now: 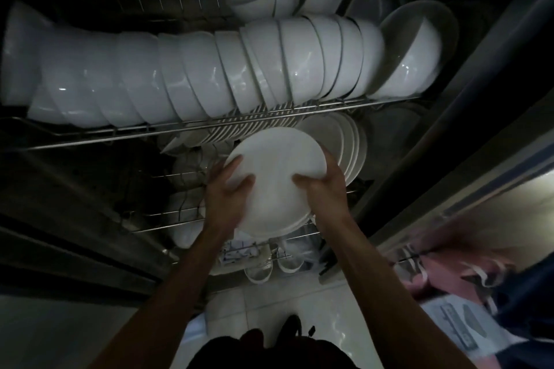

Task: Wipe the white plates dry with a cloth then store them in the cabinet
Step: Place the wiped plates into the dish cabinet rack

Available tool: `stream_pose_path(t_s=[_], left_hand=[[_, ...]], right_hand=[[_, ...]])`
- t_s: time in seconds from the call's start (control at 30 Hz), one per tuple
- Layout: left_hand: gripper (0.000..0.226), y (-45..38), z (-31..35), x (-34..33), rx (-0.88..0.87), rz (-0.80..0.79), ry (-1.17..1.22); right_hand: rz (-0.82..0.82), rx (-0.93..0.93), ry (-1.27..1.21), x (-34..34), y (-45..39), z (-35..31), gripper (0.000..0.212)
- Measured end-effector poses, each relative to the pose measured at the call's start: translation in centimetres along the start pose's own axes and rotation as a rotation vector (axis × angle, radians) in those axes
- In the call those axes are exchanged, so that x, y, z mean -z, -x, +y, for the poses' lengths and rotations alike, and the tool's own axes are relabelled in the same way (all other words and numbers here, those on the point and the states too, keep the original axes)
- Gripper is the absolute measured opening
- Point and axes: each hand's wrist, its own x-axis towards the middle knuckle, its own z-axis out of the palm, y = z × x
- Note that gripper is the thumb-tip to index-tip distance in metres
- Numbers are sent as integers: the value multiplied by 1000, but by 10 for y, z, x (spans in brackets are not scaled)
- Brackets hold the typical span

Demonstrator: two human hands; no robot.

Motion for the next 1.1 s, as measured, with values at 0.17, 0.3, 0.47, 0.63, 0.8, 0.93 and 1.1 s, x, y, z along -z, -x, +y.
stream_pose_path(t_s=[0.17, 0.3, 0.47, 0.63, 0.8, 0.93, 1.1], left_hand=[[56, -15, -16, -15, -86, -24, -116], [61, -24, -21, -33, -84, -34, -174], [45, -23, -9, -43, -191, 53, -379], [43, -21, -13, -45, -305, -142, -429], [60, -23, -19, -54, -241, -418, -375], [62, -34, -26, -64, -215, -514, -432], [61, -35, -24, -67, -191, -527, -415]], right_hand=[[33, -16, -25, -1, -16, -6, 70], [57, 6, -16, -2, -31, -13, 71], [124, 40, 20, -5, -43, -12, 71], [173, 122, 138, -12, -55, -5, 66], [218, 291, 365, -20, -57, -4, 62], [238, 354, 460, -26, -60, -2, 66], [219, 382, 567, -30, -57, 3, 71]])
